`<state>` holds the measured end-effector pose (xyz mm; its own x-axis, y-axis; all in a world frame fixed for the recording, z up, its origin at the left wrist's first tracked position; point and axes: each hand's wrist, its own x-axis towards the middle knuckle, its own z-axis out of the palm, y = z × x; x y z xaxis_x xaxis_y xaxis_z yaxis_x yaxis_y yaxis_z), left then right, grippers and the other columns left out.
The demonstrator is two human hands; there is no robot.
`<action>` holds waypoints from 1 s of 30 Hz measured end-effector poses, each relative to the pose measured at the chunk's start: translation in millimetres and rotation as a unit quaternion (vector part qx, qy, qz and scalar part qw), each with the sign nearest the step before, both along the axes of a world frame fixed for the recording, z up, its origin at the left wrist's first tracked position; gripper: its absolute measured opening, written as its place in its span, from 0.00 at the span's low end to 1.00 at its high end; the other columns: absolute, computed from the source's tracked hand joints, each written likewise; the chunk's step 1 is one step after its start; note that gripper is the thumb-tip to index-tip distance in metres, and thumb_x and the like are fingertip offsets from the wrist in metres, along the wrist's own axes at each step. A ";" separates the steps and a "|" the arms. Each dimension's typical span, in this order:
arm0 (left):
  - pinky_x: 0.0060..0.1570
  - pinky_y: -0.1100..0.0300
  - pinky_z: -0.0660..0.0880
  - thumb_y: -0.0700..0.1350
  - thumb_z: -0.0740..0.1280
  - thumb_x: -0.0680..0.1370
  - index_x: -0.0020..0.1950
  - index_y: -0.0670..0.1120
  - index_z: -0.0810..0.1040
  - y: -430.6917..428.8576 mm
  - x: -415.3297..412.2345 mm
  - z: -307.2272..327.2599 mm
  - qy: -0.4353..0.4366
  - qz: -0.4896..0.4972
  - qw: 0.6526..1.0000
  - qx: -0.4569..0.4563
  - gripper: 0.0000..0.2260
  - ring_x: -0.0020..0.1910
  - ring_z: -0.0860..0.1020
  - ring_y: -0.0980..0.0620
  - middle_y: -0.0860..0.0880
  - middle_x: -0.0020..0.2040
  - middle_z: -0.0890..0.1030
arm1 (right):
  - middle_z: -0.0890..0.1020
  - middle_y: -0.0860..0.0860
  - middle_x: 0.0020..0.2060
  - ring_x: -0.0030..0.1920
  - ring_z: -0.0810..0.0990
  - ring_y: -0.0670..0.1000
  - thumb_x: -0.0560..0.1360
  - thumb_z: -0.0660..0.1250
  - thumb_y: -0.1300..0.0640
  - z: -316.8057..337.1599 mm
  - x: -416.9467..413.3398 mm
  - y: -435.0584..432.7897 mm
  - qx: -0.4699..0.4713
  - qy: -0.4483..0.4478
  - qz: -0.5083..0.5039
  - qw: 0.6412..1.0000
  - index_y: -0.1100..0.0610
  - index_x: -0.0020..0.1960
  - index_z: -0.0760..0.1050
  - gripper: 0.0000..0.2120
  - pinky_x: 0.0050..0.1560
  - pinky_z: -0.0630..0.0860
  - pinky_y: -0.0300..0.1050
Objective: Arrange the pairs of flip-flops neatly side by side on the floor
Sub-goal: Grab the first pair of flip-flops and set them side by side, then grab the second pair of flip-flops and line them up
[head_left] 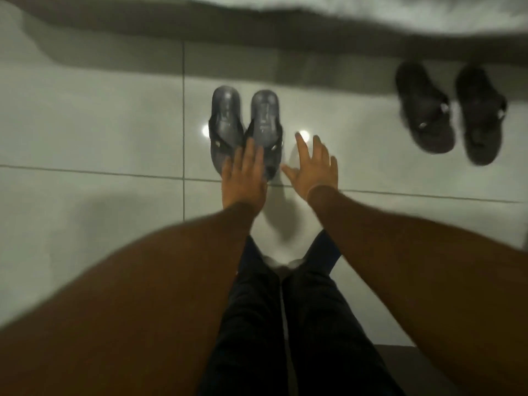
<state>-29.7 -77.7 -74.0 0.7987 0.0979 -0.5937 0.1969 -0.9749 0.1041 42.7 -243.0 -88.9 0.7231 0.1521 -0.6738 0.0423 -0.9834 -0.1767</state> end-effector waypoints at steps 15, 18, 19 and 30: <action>0.87 0.42 0.42 0.60 0.43 0.89 0.88 0.49 0.33 -193.4 69.1 155.1 -0.003 -0.044 0.998 -0.055 0.33 0.88 0.34 0.45 0.47 0.88 0.31 | 0.38 0.53 0.86 0.86 0.39 0.59 0.85 0.47 0.33 167.5 50.3 -201.1 -0.063 -0.074 -0.069 0.993 0.42 0.85 0.34 0.36 0.83 0.41 0.64; 0.87 0.43 0.41 0.60 0.43 0.89 0.88 0.49 0.32 -236.3 76.2 143.1 0.016 -0.060 0.997 -0.043 0.33 0.87 0.34 0.46 0.47 0.87 0.30 | 0.40 0.53 0.86 0.86 0.40 0.58 0.85 0.47 0.33 153.8 57.7 -239.2 -0.044 -0.084 -0.045 0.994 0.42 0.85 0.35 0.35 0.84 0.44 0.66; 0.87 0.44 0.40 0.60 0.43 0.89 0.88 0.50 0.32 -250.7 77.3 139.9 0.022 -0.055 0.997 -0.047 0.33 0.87 0.34 0.46 0.47 0.87 0.31 | 0.41 0.54 0.87 0.86 0.40 0.58 0.85 0.47 0.33 150.7 56.0 -256.7 -0.037 -0.082 -0.044 0.995 0.42 0.85 0.36 0.35 0.84 0.44 0.66; 0.87 0.44 0.43 0.59 0.47 0.90 0.90 0.54 0.44 -366.8 101.7 56.2 0.116 -0.037 0.992 -0.046 0.30 0.89 0.42 0.47 0.49 0.90 0.38 | 0.61 0.56 0.83 0.81 0.62 0.61 0.84 0.59 0.39 90.4 63.1 -446.1 -0.005 -0.059 -0.139 0.989 0.46 0.81 0.63 0.28 0.81 0.59 0.62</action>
